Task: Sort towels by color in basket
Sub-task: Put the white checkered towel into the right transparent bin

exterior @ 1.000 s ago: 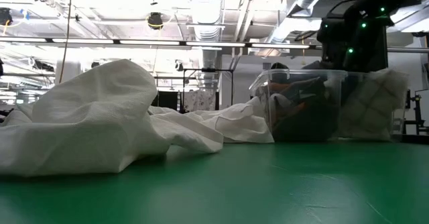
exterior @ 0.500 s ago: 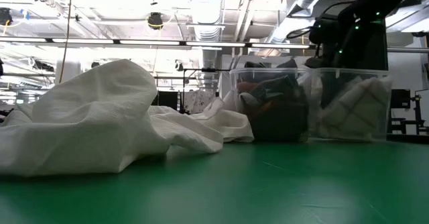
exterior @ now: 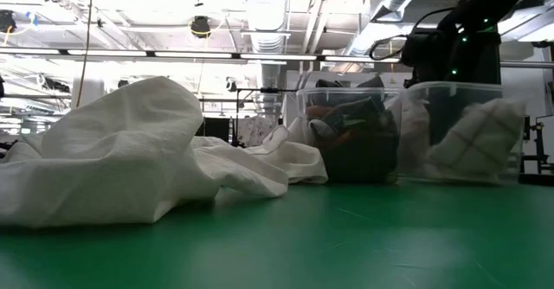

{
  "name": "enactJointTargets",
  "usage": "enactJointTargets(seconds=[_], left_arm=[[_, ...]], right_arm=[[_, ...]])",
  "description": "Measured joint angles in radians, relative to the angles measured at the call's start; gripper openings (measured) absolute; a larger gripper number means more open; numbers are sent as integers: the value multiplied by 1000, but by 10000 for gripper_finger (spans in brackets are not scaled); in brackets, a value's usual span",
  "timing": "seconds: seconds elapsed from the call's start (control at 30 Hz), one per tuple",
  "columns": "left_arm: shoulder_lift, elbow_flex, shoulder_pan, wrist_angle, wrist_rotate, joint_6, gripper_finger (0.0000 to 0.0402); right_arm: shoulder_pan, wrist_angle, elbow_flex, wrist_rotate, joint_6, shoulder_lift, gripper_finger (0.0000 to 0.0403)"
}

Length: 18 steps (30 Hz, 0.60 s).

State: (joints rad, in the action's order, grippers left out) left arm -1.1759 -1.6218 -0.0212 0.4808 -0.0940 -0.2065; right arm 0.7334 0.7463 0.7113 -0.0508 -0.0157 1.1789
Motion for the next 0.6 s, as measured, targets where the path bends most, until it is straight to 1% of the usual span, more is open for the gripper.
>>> enactJointTargets(seconds=[0.07,0.13,0.23,0.33,0.47,0.53,0.6], left_arm=[[0,0,0,0,0,0,265],[0,0,0,0,0,0,265],[0,0,0,0,0,0,265],[0,0,0,0,0,-37,265],[0,0,0,5,0,-46,265],[1,0,0,51,-8,-33,265],[-1,0,0,147,-59,-31,265]], right_arm=[[11,35,0,0,14,5,272],[21,68,12,0,3,5,309],[25,80,45,0,-41,-1,345],[29,108,97,0,-41,-6,357],[28,223,218,21,-49,-8,353],[19,289,292,31,-61,-8,349],[4,341,366,50,-63,-8,346]])
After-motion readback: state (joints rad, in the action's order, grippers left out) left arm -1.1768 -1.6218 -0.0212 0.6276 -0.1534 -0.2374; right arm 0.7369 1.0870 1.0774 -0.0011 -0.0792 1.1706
